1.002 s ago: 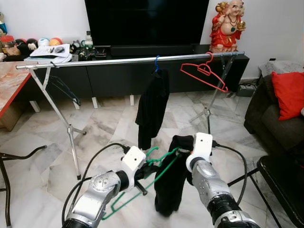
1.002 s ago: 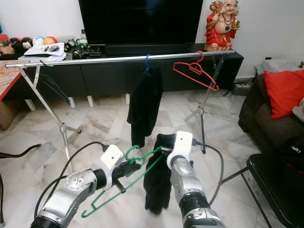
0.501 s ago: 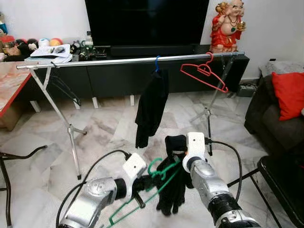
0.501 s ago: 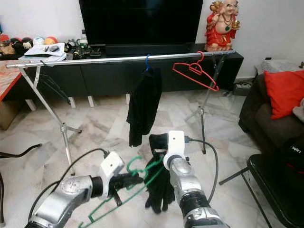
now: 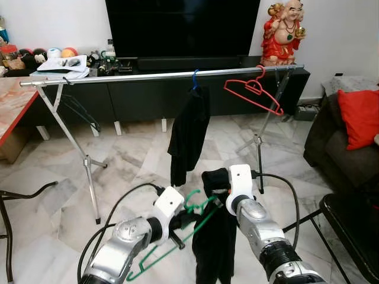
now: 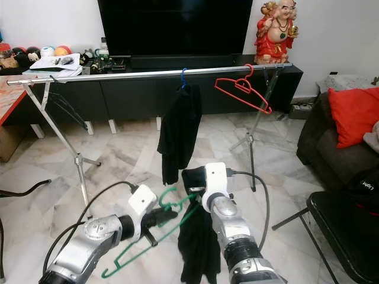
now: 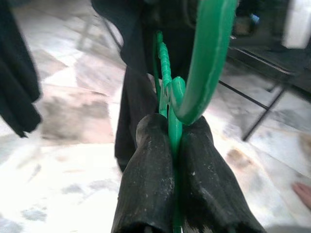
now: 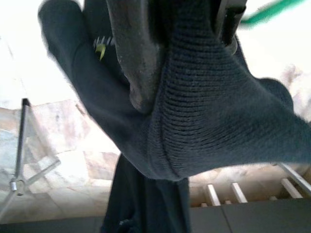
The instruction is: Hang hanger
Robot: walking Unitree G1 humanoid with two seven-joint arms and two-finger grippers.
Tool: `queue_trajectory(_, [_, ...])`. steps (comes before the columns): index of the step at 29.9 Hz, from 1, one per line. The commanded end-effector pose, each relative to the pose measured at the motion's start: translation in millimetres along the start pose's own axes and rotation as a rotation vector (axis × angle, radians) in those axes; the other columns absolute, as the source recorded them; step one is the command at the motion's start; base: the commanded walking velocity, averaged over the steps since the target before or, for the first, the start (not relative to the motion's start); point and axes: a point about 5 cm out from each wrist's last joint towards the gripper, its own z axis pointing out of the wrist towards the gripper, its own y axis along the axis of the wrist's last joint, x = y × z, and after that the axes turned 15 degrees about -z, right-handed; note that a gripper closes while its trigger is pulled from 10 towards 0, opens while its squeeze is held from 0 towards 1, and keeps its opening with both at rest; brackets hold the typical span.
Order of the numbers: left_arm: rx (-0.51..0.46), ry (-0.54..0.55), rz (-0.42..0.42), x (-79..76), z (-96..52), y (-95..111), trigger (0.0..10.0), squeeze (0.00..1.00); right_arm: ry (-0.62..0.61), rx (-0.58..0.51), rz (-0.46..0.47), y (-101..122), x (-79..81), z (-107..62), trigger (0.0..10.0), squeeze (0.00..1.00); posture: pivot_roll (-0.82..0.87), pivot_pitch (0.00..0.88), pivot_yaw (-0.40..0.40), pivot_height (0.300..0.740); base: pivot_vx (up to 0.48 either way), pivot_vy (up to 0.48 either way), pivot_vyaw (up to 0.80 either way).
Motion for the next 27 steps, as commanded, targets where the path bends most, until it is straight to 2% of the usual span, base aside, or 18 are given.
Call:
queue_trajectory(1, [-0.031,0.019,0.025,0.7,1.9,6.8,10.0,0.00,0.024,-0.046,-0.005,11.5,5.5,0.2,10.0,0.00,0.11,0.000,-0.050,0.740,0.000,0.000,0.00])
queue_trajectory(8, [-0.042,-0.098,-0.019,-17.0,6.8,3.8,10.0,0.00,0.083,-0.057,-0.036,8.4,13.9,-1.9,10.0,0.00,0.11,0.000,-0.049,0.740,0.000,0.000,0.00])
queue_trajectory(10, [-0.055,-0.034,-0.001,-12.4,10.3,3.6,10.0,0.00,0.081,-0.058,-0.092,8.0,9.1,-3.7,10.0,0.00,0.11,0.000,-0.049,0.740,0.000,0.000,0.00])
queue_trajectory(11, [-0.055,-0.034,-0.001,-12.4,10.3,3.6,10.0,0.00,0.081,-0.058,-0.092,8.0,9.1,-3.7,10.0,0.00,0.11,0.000,-0.049,0.740,0.000,0.000,0.00])
queue_trajectory(13, [-0.103,0.052,0.002,-3.1,12.7,9.7,10.0,0.00,0.061,-0.054,-0.079,8.2,4.0,-4.3,10.0,0.00,0.10,0.000,-0.050,0.740,0.000,0.000,0.00])
queue_trajectory(15, [-0.138,0.042,-0.010,-3.5,13.3,14.6,10.0,0.00,0.073,-0.057,-0.052,8.6,5.1,-4.6,10.0,0.00,0.11,0.000,-0.049,0.740,0.000,0.000,0.00])
queue_trajectory(17, [-0.163,-0.015,-0.039,-9.4,13.8,19.3,10.0,0.00,0.114,-0.067,-0.070,10.0,10.2,-4.7,10.0,0.00,0.11,0.000,-0.049,0.740,0.000,0.000,0.00])
queue_trajectory(19, [-0.159,-0.053,-0.034,-13.7,13.8,19.4,10.0,0.00,0.173,-0.089,-0.139,12.1,16.3,-6.0,10.0,0.00,0.11,0.000,-0.048,0.740,0.000,0.000,0.00])
queue_trajectory(20, [-0.159,-0.053,-0.034,-13.7,13.8,19.4,10.0,0.00,0.173,-0.089,-0.139,12.1,16.3,-6.0,10.0,0.00,0.11,0.000,-0.048,0.740,0.000,0.000,0.00])
queue_trajectory(21, [-0.155,-0.057,-0.018,-14.9,14.9,18.1,10.0,0.00,0.238,-0.109,-0.243,13.1,21.9,-8.0,10.0,0.00,0.11,0.000,-0.048,0.740,0.000,0.000,0.00])
queue_trajectory(23, [-0.169,-0.033,-0.014,-13.2,16.0,18.1,10.0,0.00,0.306,-0.112,-0.280,12.0,26.7,-10.2,10.0,0.00,0.10,0.000,-0.045,0.740,0.000,0.000,0.00])
queue_trajectory(27, [-0.222,0.033,-0.026,-6.6,17.2,23.4,10.0,0.00,0.419,-0.123,-0.285,10.7,34.4,-16.2,10.0,0.00,0.10,0.000,-0.046,0.740,0.000,0.000,0.00])
